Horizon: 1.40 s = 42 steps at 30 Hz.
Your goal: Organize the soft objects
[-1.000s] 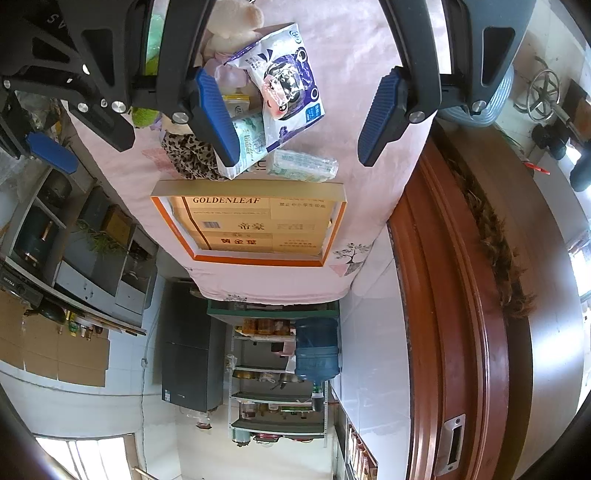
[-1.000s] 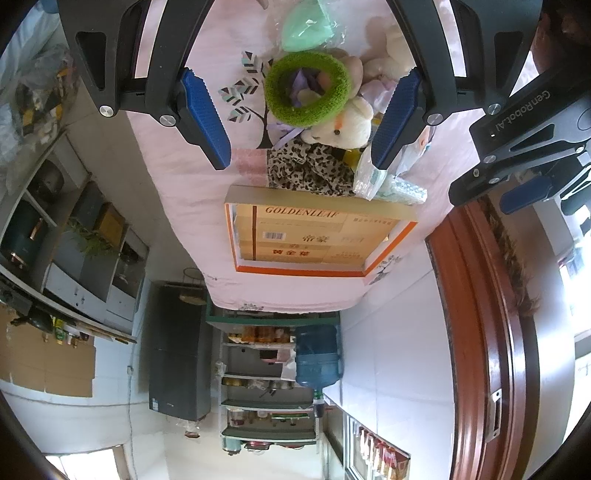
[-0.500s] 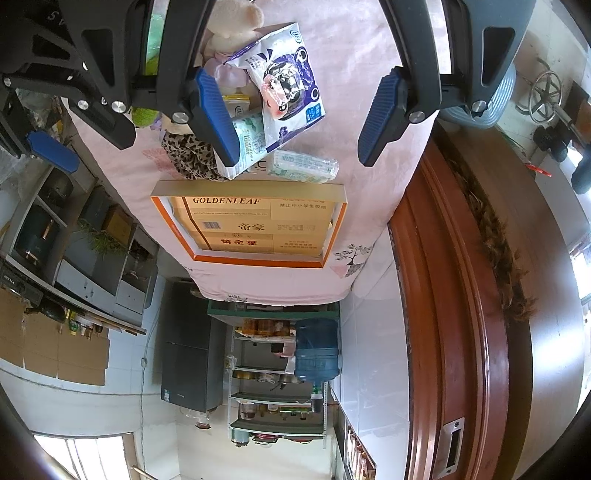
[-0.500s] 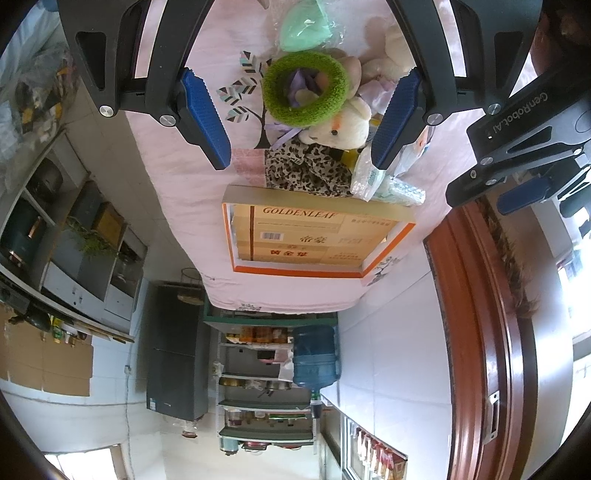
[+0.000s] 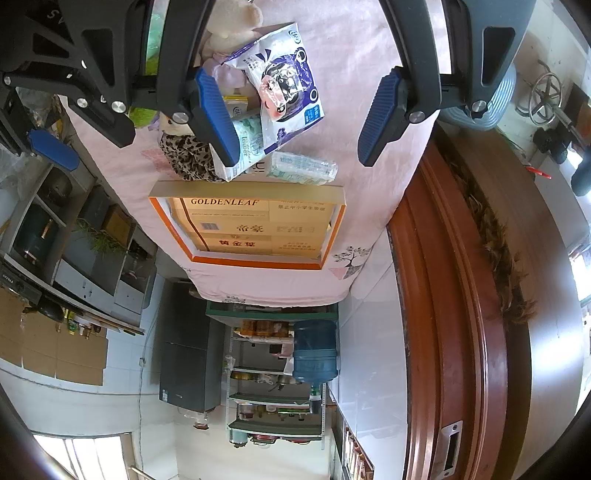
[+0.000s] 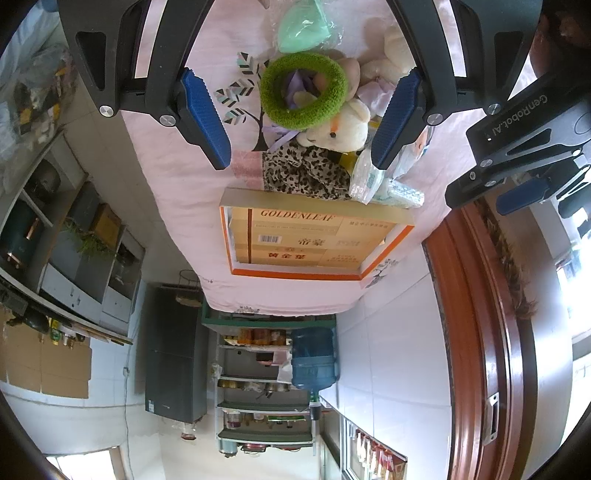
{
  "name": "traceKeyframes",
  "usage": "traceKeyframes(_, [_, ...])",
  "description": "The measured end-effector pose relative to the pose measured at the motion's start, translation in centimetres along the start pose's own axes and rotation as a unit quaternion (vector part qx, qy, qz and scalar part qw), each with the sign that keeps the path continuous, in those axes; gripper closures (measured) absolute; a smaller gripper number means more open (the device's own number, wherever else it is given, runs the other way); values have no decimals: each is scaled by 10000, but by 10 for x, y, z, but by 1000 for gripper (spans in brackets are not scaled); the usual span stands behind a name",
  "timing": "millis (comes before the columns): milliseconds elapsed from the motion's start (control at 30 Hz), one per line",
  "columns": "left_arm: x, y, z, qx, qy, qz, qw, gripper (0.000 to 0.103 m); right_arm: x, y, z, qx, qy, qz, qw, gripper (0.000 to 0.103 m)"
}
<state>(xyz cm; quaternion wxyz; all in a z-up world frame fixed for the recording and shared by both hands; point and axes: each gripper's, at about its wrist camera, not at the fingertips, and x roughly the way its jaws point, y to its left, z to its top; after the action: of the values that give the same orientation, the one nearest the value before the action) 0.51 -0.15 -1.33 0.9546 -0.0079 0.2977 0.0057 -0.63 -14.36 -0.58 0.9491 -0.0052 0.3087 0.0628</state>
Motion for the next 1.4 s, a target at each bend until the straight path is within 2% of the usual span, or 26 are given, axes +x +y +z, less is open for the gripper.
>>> traceKeyframes(567, [4, 8, -3, -143, 32, 63, 9999, 36, 3, 1, -5, -13, 47, 34, 10000, 24])
traceKeyframes(900, [8, 15, -11, -220, 100, -56, 9997, 36, 9, 2, -16, -15, 213, 79, 9997, 24])
traceKeyframes(1200, [23, 16, -23, -285, 447, -362, 9979, 36, 26, 0, -33, 60, 573, 121, 9983, 24])
traceKeyframes(1300, [33, 5, -23, -102, 618, -472, 9969, 36, 31, -2, -37, 76, 633, 142, 9979, 24])
traceKeyframes(1400, [49, -7, -22, 194, 804, -311, 9961, 37, 34, -4, -41, 105, 698, 125, 9974, 24])
